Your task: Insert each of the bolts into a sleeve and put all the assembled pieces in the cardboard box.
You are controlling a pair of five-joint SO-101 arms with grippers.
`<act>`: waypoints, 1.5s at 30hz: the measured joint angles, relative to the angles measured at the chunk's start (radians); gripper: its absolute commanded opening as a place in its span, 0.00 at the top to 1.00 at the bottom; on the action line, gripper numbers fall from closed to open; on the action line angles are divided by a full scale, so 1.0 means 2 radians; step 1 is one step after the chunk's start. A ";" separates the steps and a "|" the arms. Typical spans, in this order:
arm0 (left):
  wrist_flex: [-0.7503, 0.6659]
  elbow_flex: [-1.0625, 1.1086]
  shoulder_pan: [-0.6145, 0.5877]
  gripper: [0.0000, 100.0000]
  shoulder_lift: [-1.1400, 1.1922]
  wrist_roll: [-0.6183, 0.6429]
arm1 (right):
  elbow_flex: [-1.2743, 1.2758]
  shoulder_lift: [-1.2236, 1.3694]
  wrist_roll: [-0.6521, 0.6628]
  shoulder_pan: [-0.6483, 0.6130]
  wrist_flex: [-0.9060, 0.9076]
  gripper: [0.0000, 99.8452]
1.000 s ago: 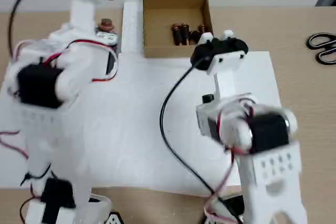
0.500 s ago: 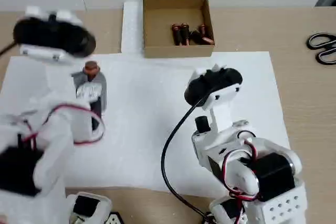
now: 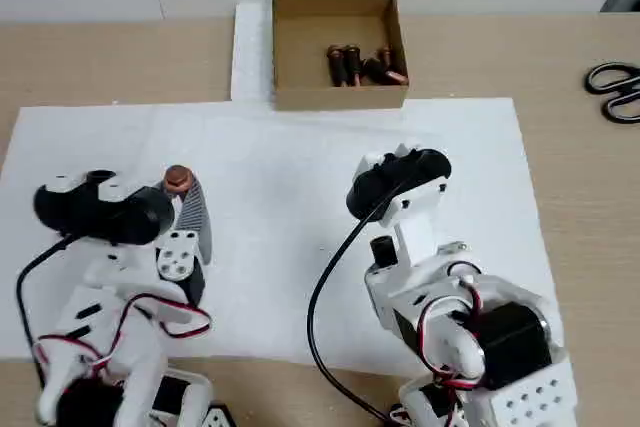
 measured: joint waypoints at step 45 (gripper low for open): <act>-0.105 0.046 0.153 0.99 -0.015 0.134 | 0.450 -0.361 0.050 -0.173 -0.397 1.00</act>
